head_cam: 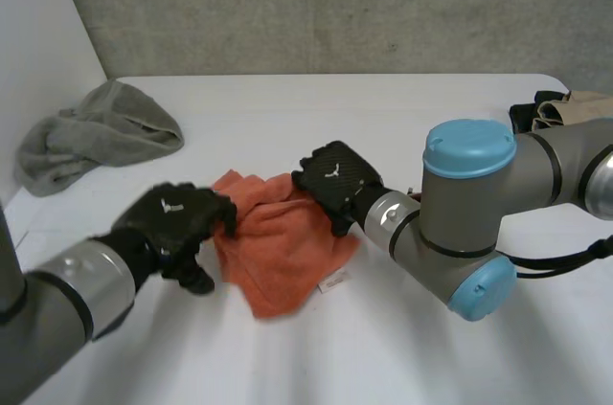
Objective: Fold the laundry.
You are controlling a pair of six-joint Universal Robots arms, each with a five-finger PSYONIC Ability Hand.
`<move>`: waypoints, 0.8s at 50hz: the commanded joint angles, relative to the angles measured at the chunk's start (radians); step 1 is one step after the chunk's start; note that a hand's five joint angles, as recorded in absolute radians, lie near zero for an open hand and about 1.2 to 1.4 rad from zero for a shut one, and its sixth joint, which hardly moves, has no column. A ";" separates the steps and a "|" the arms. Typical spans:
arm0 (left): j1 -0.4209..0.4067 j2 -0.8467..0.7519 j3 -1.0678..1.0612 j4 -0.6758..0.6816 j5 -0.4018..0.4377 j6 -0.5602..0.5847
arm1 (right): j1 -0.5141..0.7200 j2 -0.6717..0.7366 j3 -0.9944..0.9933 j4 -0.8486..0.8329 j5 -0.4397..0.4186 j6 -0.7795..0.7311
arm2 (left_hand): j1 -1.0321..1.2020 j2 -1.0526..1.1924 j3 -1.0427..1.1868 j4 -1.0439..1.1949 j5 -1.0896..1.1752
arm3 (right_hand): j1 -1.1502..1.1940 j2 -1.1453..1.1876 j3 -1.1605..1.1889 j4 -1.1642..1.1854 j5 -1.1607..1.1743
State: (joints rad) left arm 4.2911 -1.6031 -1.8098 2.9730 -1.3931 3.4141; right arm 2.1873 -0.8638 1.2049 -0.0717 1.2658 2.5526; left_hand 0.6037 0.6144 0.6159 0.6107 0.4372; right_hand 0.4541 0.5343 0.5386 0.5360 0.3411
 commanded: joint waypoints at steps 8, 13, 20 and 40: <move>-0.034 -0.166 0.096 0.268 -0.076 -0.050 | -0.003 0.066 -0.051 0.023 0.010 0.003 | -0.152 -0.163 -0.165 -0.159 -0.160 | 0.405 0.325 0.321 0.323 0.344; -0.042 -0.170 0.102 0.346 -0.122 -0.050 | -0.003 0.065 -0.045 0.023 0.012 0.003 | -0.155 -0.166 -0.168 -0.162 -0.163 | 0.787 0.707 0.702 0.705 0.725; -0.054 -0.251 0.130 0.360 -0.127 -0.041 | -0.003 0.034 -0.022 0.024 0.012 0.005 | -0.152 -0.163 -0.165 -0.159 -0.160 | 0.942 0.862 0.858 0.860 0.881; -0.086 -0.308 0.194 0.359 -0.115 -0.042 | -0.040 -0.179 0.107 0.078 0.073 0.057 | 0.793 0.782 0.780 0.786 0.785 | 0.942 0.862 0.858 0.860 0.881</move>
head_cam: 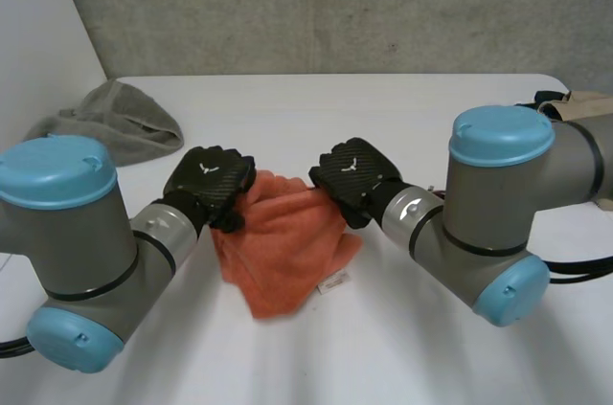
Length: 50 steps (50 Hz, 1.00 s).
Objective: Fold the laundry.
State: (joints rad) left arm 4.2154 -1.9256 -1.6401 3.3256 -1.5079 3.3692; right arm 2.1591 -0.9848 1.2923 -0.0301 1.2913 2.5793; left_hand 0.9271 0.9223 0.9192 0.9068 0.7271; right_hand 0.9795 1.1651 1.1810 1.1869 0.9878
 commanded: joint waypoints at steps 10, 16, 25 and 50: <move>-0.048 0.307 0.092 0.008 0.003 0.001 | -0.028 -0.313 -0.001 0.147 0.120 0.044 | 0.469 0.474 0.477 0.489 0.495 | 0.417 0.231 0.215 0.209 0.234; -0.038 0.294 0.144 0.009 0.002 0.004 | -0.031 -0.405 -0.004 0.186 0.146 0.044 | 0.469 0.474 0.477 0.489 0.495 | 0.417 0.231 0.215 0.209 0.234; -0.038 -0.035 0.321 0.041 0.000 0.108 | -0.027 -0.279 -0.069 0.135 0.151 0.044 | 0.469 0.474 0.477 0.489 0.495 | 0.417 0.231 0.215 0.209 0.234; -0.077 -0.038 0.345 0.479 -0.014 0.300 | -0.018 -0.156 -0.135 -0.448 0.195 0.016 | 0.469 0.474 0.477 0.489 0.495 | 0.417 0.231 0.215 0.209 0.234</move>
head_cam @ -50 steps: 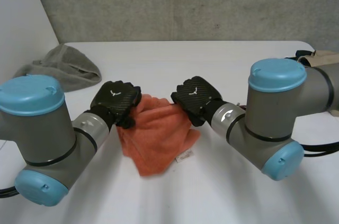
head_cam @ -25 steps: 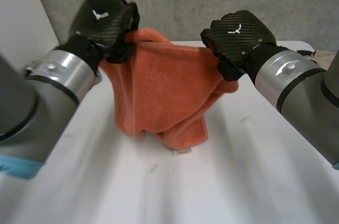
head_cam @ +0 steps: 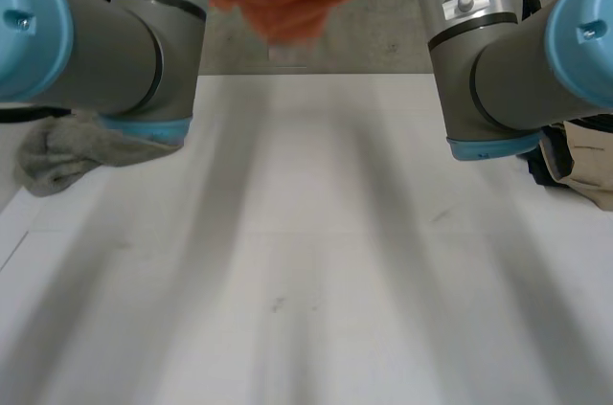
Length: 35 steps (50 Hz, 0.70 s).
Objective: Fold the laundry.
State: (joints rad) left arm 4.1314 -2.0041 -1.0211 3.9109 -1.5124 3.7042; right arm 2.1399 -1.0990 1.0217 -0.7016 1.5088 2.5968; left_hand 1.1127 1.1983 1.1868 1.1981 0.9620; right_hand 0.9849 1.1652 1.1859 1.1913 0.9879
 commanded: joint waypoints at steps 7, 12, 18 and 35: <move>0.030 0.024 -0.540 -0.174 0.000 -0.035 | 0.011 -0.010 0.310 0.419 -0.087 -0.003 | 0.281 0.195 0.207 0.196 0.257 | 0.411 0.231 0.210 0.205 0.234; 0.020 -0.056 -0.640 -0.203 0.001 -0.035 | 0.029 0.109 0.383 0.504 -0.081 -0.029 | -0.263 -0.349 -0.337 -0.348 -0.287 | 0.411 0.231 0.210 0.205 0.234; 0.015 -0.036 -0.639 -0.261 -0.003 -0.041 | 0.048 0.116 0.414 0.521 -0.042 -0.023 | -0.488 -0.574 -0.562 -0.573 -0.512 | 0.411 0.231 0.210 0.205 0.234; 0.124 0.381 -0.804 -0.495 -0.002 -0.358 | 0.052 -0.039 0.434 0.570 0.008 0.143 | -0.474 -0.559 -0.548 -0.559 -0.497 | 0.411 0.231 0.210 0.205 0.234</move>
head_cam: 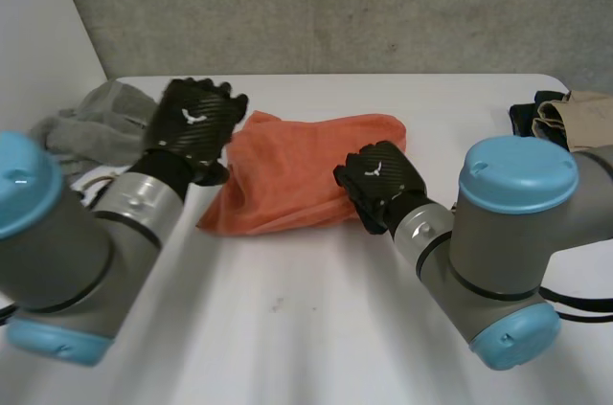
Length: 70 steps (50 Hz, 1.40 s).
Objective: Fold the laundry.
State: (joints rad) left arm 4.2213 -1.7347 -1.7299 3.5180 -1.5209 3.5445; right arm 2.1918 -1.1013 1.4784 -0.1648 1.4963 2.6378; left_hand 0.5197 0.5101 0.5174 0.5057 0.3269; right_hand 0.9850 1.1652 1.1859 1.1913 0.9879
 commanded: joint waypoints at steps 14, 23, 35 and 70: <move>0.029 0.049 -0.198 -0.194 0.013 -0.530 | 0.046 -0.109 -0.093 0.088 0.047 0.131 | 0.360 0.370 0.362 0.374 0.378 | 0.411 0.231 0.210 0.205 0.234; -0.014 0.018 -0.188 -0.186 0.008 -0.619 | 0.097 -0.133 -0.110 0.105 0.070 0.128 | 0.278 0.288 0.280 0.292 0.296 | 0.411 0.231 0.210 0.205 0.234; 0.034 -0.051 -0.172 -0.079 -0.156 -0.608 | 0.091 -0.161 -0.106 0.128 0.068 0.122 | 0.184 0.194 0.186 0.198 0.202 | 0.411 0.231 0.210 0.205 0.234; 0.072 -0.293 -0.042 -0.005 -0.111 -0.573 | 0.091 -0.175 -0.098 0.126 0.070 0.122 | 0.290 0.299 0.292 0.303 0.308 | 0.411 0.231 0.210 0.205 0.234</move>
State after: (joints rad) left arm 4.3000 -1.9754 -1.7909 3.5117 -1.6356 2.9483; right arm 2.2838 -1.2762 1.3831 -0.0383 1.5619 2.7597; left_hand 0.6454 0.6405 0.6395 0.6364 0.4610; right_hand 0.9850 1.1652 1.1859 1.1913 0.9879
